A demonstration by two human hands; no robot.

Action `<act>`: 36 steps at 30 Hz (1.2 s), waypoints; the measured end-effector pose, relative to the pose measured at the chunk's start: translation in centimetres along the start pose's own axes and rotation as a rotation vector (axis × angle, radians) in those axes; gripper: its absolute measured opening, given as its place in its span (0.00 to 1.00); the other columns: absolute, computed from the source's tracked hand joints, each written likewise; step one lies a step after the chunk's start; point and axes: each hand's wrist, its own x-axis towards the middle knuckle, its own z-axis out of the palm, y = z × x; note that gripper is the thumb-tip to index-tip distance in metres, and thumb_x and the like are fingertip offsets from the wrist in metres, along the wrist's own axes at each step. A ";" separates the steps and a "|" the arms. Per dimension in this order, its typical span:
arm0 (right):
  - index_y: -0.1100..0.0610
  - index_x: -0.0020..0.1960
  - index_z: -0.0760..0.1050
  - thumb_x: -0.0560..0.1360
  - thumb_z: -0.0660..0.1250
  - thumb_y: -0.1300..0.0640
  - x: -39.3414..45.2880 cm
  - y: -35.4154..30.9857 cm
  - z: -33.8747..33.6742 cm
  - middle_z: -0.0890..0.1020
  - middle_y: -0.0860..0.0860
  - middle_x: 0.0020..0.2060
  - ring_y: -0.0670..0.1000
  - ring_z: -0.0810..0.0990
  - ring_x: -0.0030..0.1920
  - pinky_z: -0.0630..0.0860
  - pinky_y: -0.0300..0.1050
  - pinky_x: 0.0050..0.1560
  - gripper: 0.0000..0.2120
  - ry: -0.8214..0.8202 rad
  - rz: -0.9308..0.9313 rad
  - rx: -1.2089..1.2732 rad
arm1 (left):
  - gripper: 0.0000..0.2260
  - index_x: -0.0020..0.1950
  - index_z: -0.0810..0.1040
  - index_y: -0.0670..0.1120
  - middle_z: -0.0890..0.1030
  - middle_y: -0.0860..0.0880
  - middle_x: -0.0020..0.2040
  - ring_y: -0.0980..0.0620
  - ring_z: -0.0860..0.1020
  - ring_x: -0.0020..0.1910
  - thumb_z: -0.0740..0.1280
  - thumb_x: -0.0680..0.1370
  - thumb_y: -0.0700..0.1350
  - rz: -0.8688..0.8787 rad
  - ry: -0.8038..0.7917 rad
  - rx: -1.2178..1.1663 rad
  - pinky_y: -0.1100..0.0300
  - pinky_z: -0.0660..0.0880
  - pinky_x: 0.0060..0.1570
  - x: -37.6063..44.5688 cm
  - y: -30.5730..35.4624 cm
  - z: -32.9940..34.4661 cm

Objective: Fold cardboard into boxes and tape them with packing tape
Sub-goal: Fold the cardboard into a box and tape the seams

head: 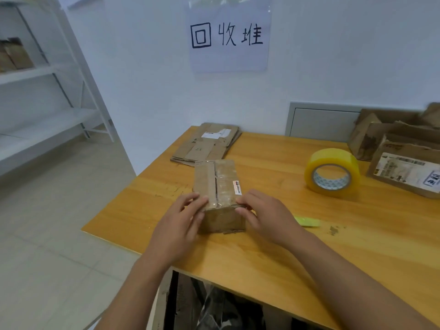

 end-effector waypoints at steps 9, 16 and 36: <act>0.50 0.69 0.74 0.81 0.61 0.44 0.7 0.7 -2.0 0.79 0.47 0.57 0.49 0.76 0.58 0.73 0.46 0.53 0.19 -0.046 0.071 -0.078 | 0.16 0.64 0.78 0.51 0.74 0.49 0.66 0.47 0.73 0.64 0.68 0.78 0.51 -0.018 0.118 0.110 0.47 0.76 0.59 1.6 0.3 1.4; 0.59 0.56 0.81 0.77 0.70 0.55 1.1 6.8 -8.9 0.81 0.57 0.52 0.60 0.75 0.60 0.70 0.52 0.60 0.10 0.263 0.210 -0.239 | 0.16 0.62 0.79 0.46 0.77 0.48 0.61 0.50 0.70 0.61 0.65 0.77 0.51 0.097 0.232 0.133 0.56 0.68 0.61 4.6 7.6 1.3; 0.55 0.68 0.71 0.79 0.58 0.39 2.4 14.2 -13.7 0.76 0.54 0.64 0.57 0.74 0.62 0.74 0.54 0.57 0.25 -0.034 0.695 -0.306 | 0.14 0.49 0.73 0.41 0.78 0.41 0.53 0.43 0.74 0.48 0.63 0.82 0.52 -0.394 -0.510 0.105 0.55 0.70 0.45 20.8 13.4 12.6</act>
